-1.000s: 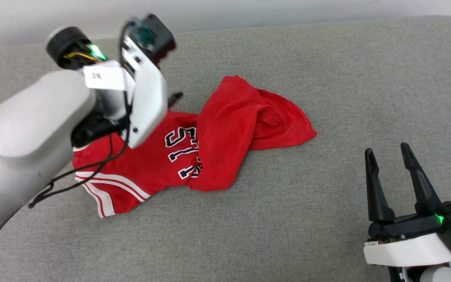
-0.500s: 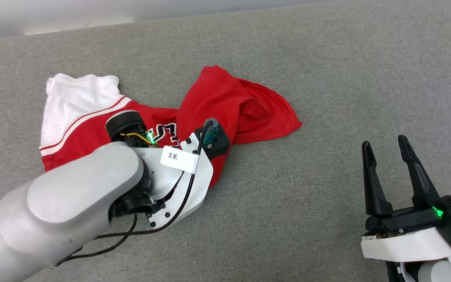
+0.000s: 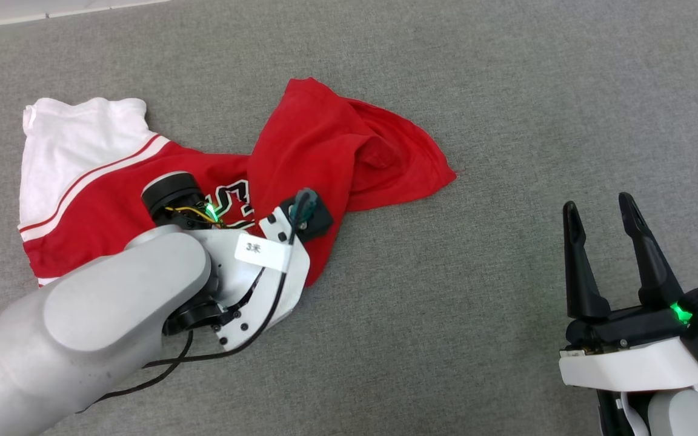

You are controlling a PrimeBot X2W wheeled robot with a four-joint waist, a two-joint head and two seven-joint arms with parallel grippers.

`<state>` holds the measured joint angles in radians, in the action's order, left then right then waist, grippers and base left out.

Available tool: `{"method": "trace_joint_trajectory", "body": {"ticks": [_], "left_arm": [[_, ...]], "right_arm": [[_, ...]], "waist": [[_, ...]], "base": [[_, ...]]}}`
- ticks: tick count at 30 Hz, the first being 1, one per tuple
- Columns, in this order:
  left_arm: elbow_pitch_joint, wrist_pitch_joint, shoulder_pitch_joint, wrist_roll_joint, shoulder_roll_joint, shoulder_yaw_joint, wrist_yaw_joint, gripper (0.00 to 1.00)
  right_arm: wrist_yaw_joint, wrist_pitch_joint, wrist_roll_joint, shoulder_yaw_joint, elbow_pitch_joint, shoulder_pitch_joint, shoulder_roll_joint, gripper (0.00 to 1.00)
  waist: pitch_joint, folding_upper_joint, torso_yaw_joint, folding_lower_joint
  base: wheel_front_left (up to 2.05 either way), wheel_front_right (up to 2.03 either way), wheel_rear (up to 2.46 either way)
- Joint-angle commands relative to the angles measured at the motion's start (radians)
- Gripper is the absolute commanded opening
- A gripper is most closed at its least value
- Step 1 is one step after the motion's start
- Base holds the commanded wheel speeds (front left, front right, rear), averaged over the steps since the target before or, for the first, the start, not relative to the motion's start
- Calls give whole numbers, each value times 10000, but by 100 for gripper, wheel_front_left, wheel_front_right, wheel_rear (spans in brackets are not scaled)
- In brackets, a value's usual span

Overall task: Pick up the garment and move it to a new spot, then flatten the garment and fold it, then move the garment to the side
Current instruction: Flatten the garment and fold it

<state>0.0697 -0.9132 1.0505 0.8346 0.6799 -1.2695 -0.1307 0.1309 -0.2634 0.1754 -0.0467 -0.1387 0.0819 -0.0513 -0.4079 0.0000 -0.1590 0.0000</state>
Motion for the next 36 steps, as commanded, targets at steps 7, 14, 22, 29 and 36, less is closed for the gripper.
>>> {"method": "trace_joint_trajectory", "body": {"ticks": [7, 14, 22, 29, 36], "left_arm": [[-358, 1319, 405, 700, -315, -118, 15, 0], [-1384, 2583, 1443, 1344, -955, -115, 15, 0], [-552, 4038, 2868, 1718, -2115, -115, 16, 0], [1376, 3667, 2360, 493, -2383, -118, 16, 0], [2861, 3173, 1205, -471, -2059, -144, 14, 0]], "right_arm": [[-3, -19, 17, 125, 126, -114, 21, 100], [-3, -19, -8, 117, 120, -233, 21, 100], [-3, -19, 142, 110, 33, -100, 23, 100], [-3, -19, 382, 76, 10, 87, 23, 100], [-3, -19, 551, -19, -1, 393, 23, 100]], "waist": [[451, 0, 161, 0], [917, 0, 132, 0], [522, 0, -455, 0], [-166, 0, -1004, 0], [-619, 0, -1288, 0]], "base": [[0, 0, 0], [0, 0, 0], [0, 0, 0], [0, 0, 0], [0, 0, 0]]}}
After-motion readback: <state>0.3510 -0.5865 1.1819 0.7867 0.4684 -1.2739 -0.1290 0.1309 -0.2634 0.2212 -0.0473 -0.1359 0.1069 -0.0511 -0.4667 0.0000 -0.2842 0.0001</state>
